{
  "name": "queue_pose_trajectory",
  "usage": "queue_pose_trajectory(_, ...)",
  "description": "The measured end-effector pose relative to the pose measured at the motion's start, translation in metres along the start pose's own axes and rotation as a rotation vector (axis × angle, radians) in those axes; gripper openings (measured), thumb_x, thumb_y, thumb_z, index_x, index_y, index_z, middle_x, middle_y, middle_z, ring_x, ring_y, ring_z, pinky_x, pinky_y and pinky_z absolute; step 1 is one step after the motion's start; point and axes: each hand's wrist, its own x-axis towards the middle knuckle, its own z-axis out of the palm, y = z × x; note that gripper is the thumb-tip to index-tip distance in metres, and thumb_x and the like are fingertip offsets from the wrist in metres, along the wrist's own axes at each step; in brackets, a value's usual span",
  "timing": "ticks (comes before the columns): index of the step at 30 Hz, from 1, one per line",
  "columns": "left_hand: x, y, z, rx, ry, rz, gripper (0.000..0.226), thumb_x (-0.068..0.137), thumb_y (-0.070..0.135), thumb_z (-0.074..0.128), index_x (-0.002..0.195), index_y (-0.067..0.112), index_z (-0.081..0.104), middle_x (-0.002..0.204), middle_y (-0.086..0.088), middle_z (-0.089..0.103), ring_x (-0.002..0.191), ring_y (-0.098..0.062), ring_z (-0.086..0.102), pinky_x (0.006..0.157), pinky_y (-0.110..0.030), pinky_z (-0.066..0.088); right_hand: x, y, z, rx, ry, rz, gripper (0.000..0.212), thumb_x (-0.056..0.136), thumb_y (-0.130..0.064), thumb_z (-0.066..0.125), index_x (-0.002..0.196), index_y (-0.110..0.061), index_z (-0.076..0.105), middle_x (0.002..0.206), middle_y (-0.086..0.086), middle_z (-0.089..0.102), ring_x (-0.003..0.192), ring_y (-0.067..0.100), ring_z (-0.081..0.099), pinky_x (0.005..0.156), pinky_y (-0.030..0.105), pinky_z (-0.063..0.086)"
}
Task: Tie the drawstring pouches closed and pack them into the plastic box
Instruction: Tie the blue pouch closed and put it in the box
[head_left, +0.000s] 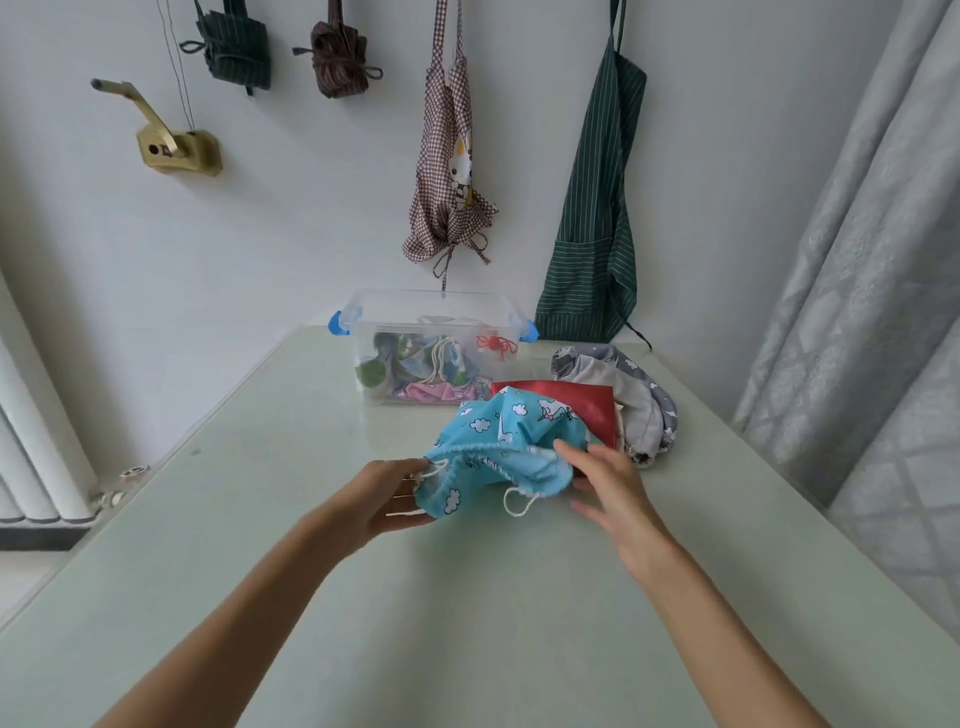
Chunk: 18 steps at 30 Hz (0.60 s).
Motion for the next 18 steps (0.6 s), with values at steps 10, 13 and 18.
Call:
queue_pose_trajectory(10,-0.004,-0.018,0.015,-0.326,-0.079,0.032,0.020,0.097,0.011,0.045,0.101,0.006,0.063,0.079,-0.006,0.072,0.065,-0.015,0.071,0.062,-0.029,0.060,-0.025,0.027,0.026,-0.170,-0.084,0.074,0.034,0.078,-0.024,0.075,0.107,-0.013,0.062,0.084,-0.003,0.063,0.069,0.009,0.056,0.056,0.020,0.045)
queue_pose_trajectory(13,-0.004,-0.018,0.020,-0.412,-0.123,0.061,0.024,0.095,0.006,0.037,0.102,0.002,0.060,0.087,-0.011,0.069,0.071,-0.018,0.070,0.068,-0.031,0.061,-0.020,0.019,0.031,0.348,-0.041,0.283,0.026,0.081,-0.015,0.071,0.104,-0.013,0.058,0.098,0.006,0.063,0.091,0.022,0.061,0.069,0.029,0.054)
queue_pose_trajectory(18,-0.005,-0.016,0.022,-0.106,-0.078,0.151,0.016,0.092,0.003,0.043,0.096,0.004,0.059,0.092,-0.012,0.066,0.081,-0.019,0.064,0.069,-0.025,0.060,-0.015,0.006,0.022,0.757,-0.233,0.569,0.028,0.088,-0.025,0.060,0.099,0.001,0.058,0.089,0.016,0.068,0.075,0.022,0.063,0.050,0.023,0.056)
